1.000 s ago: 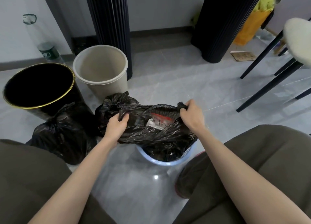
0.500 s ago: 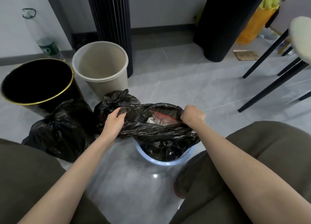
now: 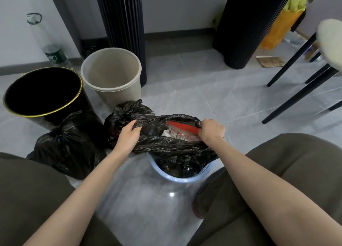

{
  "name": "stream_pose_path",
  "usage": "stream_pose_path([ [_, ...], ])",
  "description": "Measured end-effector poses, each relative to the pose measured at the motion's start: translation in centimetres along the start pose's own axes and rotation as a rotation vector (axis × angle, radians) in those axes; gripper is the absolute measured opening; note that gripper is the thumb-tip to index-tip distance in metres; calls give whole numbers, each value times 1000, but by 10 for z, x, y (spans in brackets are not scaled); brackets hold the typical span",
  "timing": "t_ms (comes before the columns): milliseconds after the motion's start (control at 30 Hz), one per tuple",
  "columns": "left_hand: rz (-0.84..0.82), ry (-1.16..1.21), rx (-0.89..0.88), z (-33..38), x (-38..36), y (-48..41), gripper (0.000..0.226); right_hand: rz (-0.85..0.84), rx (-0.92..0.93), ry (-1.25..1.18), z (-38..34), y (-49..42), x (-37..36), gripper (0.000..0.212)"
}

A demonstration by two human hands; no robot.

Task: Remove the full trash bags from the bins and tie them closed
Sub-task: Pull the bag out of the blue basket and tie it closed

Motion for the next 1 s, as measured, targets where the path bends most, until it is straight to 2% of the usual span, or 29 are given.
stream_pose_path([
  [133, 5, 14, 25, -1, 3, -2, 23, 36, -50, -277, 4, -1, 10, 26],
  [300, 40, 24, 52, 2, 5, -5, 29, 291, 79, -708, -10, -2, 49, 24],
  [367, 36, 56, 45, 5, 4, -3, 25, 207, 159, -807, -18, 6, 63, 20],
  [533, 19, 63, -8, 14, 1, -2, 29, -168, 254, -788, -26, 32, 65, 21],
  [600, -46, 57, -22, 15, -4, -3, 36, -286, 262, -784, -25, 41, 60, 21],
  [700, -234, 86, -37, 15, -16, 0, 50, -340, 251, -791, -24, 52, 53, 21],
  [867, -486, -210, -115, 8, -36, 6, 56, -374, 32, -1030, -22, 62, 40, 12],
  [1000, -485, -621, -296, -4, -52, -2, 74, -409, -139, -1163, -13, 73, 27, 33],
])
Point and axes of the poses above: each hand's wrist, its own y-axis away from the middle knuckle, its own x-axis out of the back of the hand, z = x × y, the point moved 2 cm from there along -y, towards the middle knuckle, and after that the axes turned 4 degrees about -y, right-handed, at the moved point
